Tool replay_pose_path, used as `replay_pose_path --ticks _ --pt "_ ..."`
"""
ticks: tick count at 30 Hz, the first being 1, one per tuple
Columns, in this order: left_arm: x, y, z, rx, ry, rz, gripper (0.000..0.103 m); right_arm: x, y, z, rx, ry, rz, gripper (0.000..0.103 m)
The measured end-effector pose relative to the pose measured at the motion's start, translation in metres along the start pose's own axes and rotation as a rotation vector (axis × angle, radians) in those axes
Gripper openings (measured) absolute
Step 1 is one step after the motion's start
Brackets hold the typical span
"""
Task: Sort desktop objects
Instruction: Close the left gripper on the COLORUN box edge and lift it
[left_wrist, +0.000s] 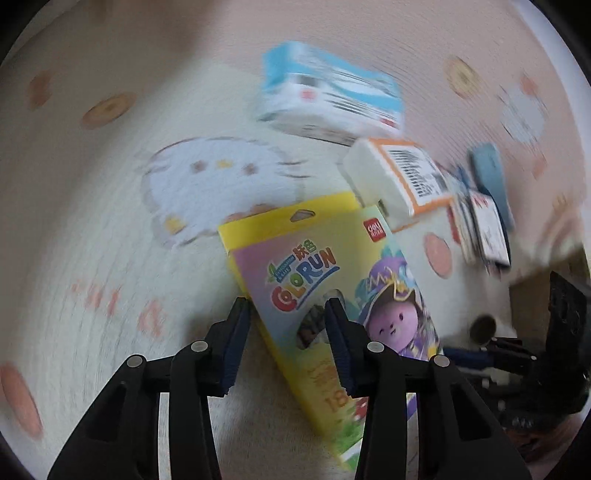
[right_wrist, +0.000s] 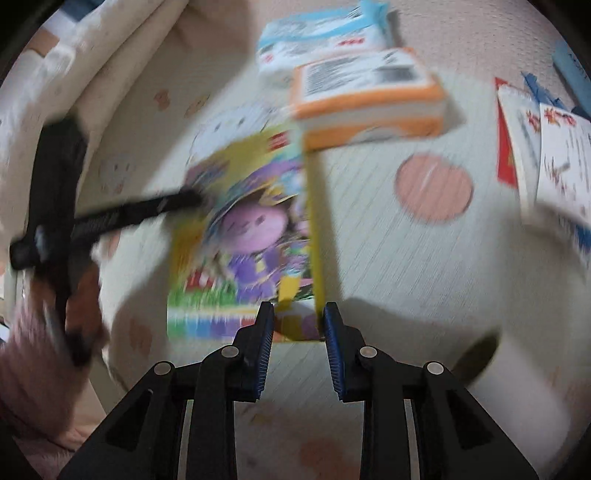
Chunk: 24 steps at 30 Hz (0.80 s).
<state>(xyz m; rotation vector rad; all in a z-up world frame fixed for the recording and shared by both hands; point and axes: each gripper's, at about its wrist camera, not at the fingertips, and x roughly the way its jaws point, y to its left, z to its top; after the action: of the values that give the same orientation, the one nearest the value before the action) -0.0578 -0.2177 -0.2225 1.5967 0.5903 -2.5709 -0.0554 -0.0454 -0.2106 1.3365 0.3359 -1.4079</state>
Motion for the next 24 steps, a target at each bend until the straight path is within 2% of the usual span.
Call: replay_pose_path --ticks 2,5,8,10,12,15,22,24 --pt "0.005 -0.01 0.002 0.066 0.008 0.008 0.046 -0.001 0.004 -0.008 -0.004 0.013 -0.003 0.025" --pt "0.01 -0.016 0.002 0.076 0.006 -0.003 0.046 -0.005 0.003 -0.013 0.021 0.018 -0.003 0.025" --pt "0.008 -0.012 -0.002 0.01 0.005 -0.023 0.048 -0.011 -0.001 -0.012 0.046 -0.029 -0.014 0.025" --pt "0.005 -0.004 -0.01 -0.074 0.013 -0.058 0.048 -0.014 -0.006 -0.004 0.06 -0.056 -0.015 0.026" --pt "0.001 0.003 -0.021 -0.17 0.012 -0.086 0.049 -0.014 -0.014 0.005 0.099 -0.069 -0.004 0.031" --pt "-0.004 0.01 -0.037 -0.273 0.03 -0.14 0.049 -0.006 -0.026 0.013 0.142 -0.056 0.069 0.044" --pt "-0.004 0.003 -0.045 -0.267 0.057 -0.145 0.049 0.01 -0.037 0.029 0.239 -0.073 0.187 0.048" --pt "-0.001 -0.003 -0.043 -0.269 0.05 -0.141 0.052 0.014 -0.038 0.033 0.258 -0.078 0.231 0.053"
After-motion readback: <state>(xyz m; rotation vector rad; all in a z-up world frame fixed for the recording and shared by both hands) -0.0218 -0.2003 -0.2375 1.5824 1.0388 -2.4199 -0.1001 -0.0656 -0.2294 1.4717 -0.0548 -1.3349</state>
